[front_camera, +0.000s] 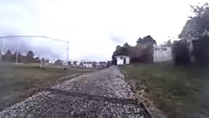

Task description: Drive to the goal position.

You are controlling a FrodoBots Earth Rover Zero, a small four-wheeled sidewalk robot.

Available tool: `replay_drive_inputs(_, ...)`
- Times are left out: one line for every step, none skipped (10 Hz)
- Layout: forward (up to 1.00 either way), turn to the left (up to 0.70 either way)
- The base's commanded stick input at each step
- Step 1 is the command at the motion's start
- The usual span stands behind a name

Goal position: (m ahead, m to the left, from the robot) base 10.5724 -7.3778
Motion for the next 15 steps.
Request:
replay_drive_inputs(0.6,0.0)
replay_drive_inputs(0.6,0.0)
replay_drive_inputs(0.6,0.0)
replay_drive_inputs(0.6,0.0)
replay_drive_inputs(0.6,0.0)
replay_drive_inputs(0.6,0.0)
replay_drive_inputs(0.6,0.0)
replay_drive_inputs(0.6,0.0)
replay_drive_inputs(0.6,0.0)
replay_drive_inputs(0.6,-0.08)
replay_drive_inputs(0.6,-0.11)
replay_drive_inputs(0.6,-0.14)
replay_drive_inputs(0.6,-0.15)
replay_drive_inputs(0.6,-0.15)
replay_drive_inputs(0.6,-0.15)
